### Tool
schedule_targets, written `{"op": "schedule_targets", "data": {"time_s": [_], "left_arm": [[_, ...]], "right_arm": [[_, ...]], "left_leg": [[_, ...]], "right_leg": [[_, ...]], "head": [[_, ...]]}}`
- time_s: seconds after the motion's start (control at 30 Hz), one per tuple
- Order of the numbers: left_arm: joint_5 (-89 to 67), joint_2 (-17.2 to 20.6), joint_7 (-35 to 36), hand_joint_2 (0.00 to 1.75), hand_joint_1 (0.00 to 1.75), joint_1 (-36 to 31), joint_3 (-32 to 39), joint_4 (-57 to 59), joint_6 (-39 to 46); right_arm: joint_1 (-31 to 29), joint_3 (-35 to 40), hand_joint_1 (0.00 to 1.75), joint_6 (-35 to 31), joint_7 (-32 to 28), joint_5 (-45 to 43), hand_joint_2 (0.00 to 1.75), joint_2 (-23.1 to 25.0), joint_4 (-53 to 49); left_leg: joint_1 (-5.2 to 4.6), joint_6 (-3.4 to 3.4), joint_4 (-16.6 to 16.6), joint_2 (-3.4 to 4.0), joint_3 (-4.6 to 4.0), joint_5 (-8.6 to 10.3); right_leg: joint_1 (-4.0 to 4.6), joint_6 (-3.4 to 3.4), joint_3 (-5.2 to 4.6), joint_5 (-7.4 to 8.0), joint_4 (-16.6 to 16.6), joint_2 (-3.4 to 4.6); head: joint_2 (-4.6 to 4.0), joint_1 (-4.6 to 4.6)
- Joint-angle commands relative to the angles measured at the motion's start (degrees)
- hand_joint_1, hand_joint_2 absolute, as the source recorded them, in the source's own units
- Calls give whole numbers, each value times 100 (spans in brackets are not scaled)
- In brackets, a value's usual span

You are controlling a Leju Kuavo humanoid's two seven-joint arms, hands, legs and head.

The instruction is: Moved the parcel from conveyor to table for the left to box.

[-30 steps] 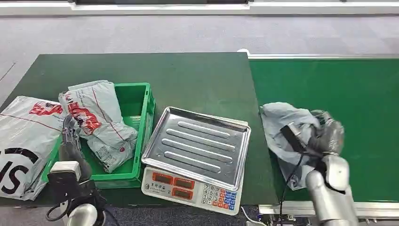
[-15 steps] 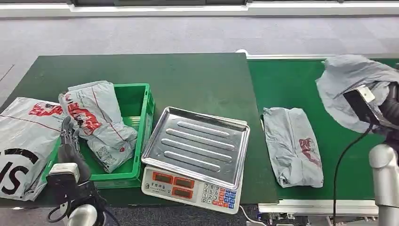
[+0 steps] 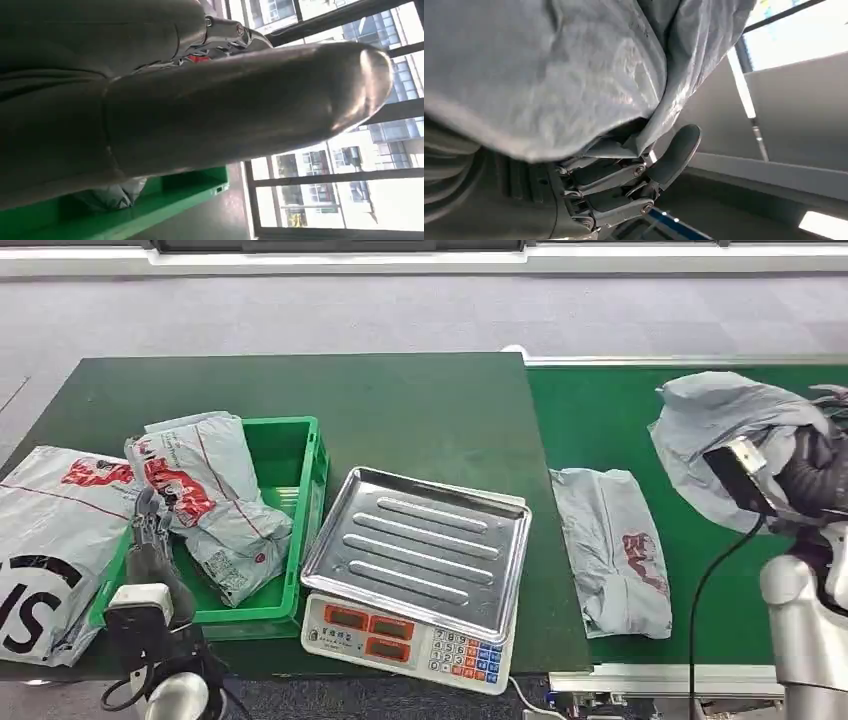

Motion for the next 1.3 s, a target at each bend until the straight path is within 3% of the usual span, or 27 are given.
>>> {"op": "schedule_targets", "data": {"time_s": [0.03,0.1,0.17,0.2,0.27,0.3,0.57,0.8,1.0,1.3], "left_arm": [[8,-69,54,0,0,-758,-209,979,-219],[35,-118,51,0,0,-890,-304,1153,-300],[35,-118,51,0,0,-890,-304,1153,-300],[82,-159,57,0,0,-1037,-406,1337,-322],[229,-161,8,0,0,-1198,-480,1483,-372],[275,-143,-5,0,0,-1259,-506,1517,-378],[364,-147,-2,0,0,-1211,-507,1517,-360],[439,-191,-45,0,0,-1181,-454,1520,-385],[399,-214,13,0,0,-1087,-391,1354,-384],[389,-228,22,0,0,-1102,-393,1364,-386]], "right_arm": [[-1680,2058,175,-146,-135,249,175,1923,639],[-2088,2587,175,214,-296,49,175,2346,777],[-2088,2587,175,214,-296,49,175,2346,777],[-2348,2918,175,294,-230,82,175,2783,1096],[-2437,3367,175,334,-437,-234,175,3106,1300],[-2410,3585,175,321,-476,-320,175,3242,1296],[-2345,4061,175,298,-449,-606,175,3102,917],[-2072,4493,175,563,-284,-733,175,3270,1082],[-1659,4293,175,374,-297,-924,175,3359,1689],[-1675,4277,175,349,-334,-922,175,3379,1747]], "left_leg": [[0,-13,-14,114,21,-4],[7,-20,-28,125,45,1],[1,-25,-11,136,35,2],[3,-24,-13,94,25,9],[9,-38,-16,112,40,16],[10,-34,-11,87,29,16],[23,-39,-9,19,16,27],[24,-42,-8,27,20,27],[24,-41,-10,17,24,26],[26,-40,-3,19,13,25]], "right_leg": [[2,-15,-3,25,2,99],[10,-23,11,31,-9,104],[2,-21,-19,28,20,124],[3,-21,-13,23,24,86],[9,-34,-23,32,21,117],[12,-30,-20,25,25,96],[21,-23,-12,14,24,35],[24,-29,1,17,12,34],[24,-26,4,15,9,29],[26,-25,-5,15,15,29]], "head": [[0,0],[0,0],[0,-2],[2,0],[0,-4],[0,-2],[0,-4],[0,-2],[0,-2],[0,-2]]}}
